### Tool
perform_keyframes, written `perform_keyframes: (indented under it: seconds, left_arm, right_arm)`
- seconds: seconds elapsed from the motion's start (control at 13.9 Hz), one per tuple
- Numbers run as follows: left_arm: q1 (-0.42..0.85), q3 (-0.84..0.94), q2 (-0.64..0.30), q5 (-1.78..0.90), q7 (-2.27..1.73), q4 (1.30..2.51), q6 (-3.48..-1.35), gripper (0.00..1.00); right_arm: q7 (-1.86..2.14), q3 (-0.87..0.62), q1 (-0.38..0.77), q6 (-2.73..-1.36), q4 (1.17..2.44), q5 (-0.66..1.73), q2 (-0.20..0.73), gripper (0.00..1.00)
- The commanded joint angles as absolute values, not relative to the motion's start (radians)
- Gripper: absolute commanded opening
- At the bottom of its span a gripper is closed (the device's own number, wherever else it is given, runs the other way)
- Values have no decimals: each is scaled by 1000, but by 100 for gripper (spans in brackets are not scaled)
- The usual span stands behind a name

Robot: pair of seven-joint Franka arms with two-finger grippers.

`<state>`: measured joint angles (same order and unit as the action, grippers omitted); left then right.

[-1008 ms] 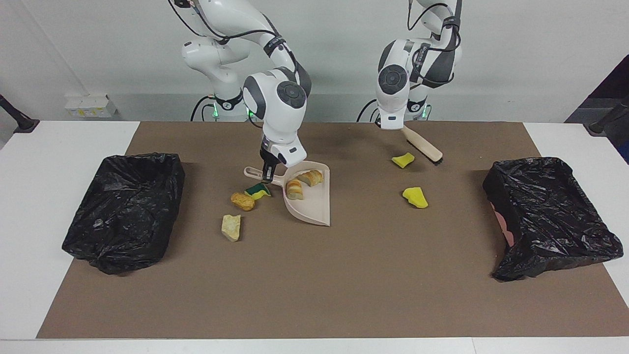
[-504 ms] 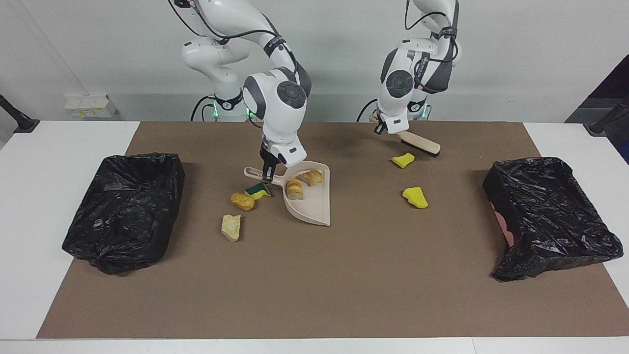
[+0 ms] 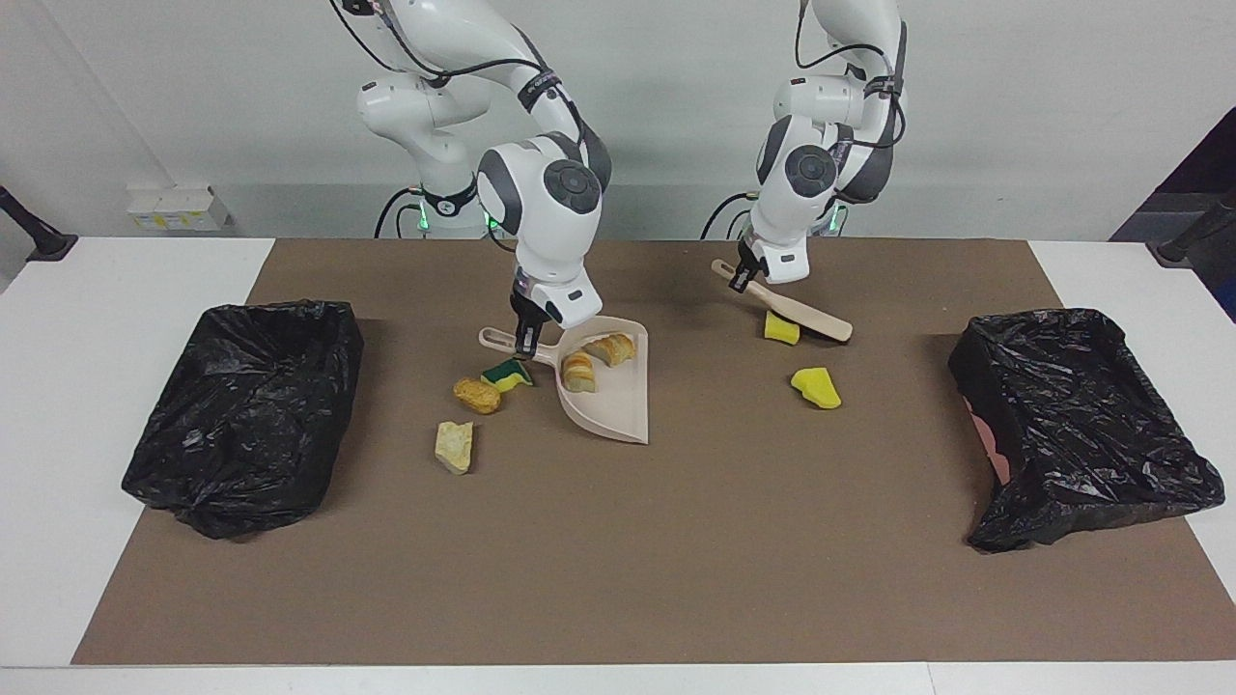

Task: Sweep and dump trash in bin
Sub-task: 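Draw the brush back toward the yellow sponge pieces with the left gripper, then sweep the yellow sponge pieces into the dustpan with the left gripper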

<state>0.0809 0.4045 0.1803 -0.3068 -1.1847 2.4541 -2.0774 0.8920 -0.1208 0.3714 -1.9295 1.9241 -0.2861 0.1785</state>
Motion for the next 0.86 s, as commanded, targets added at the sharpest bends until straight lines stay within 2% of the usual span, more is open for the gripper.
perform_keyframes:
  seconds: [0.0,0.43,0.79]
  left_arm:
    - [66,385,130,-324,-972,2421,-2143,0]
    - [97,403,124,-308,-419,2408,-2149,0]
    - [190,422,109,-307,-311,2375,-2221,0]
  right_arm:
    - [854,-127,359,-1957,1945,-311,170,0]
    - [854,-127,357,-1957,1945,-311,170,0]
    - [857,-129,356,-1973,1947,-299,172,0]
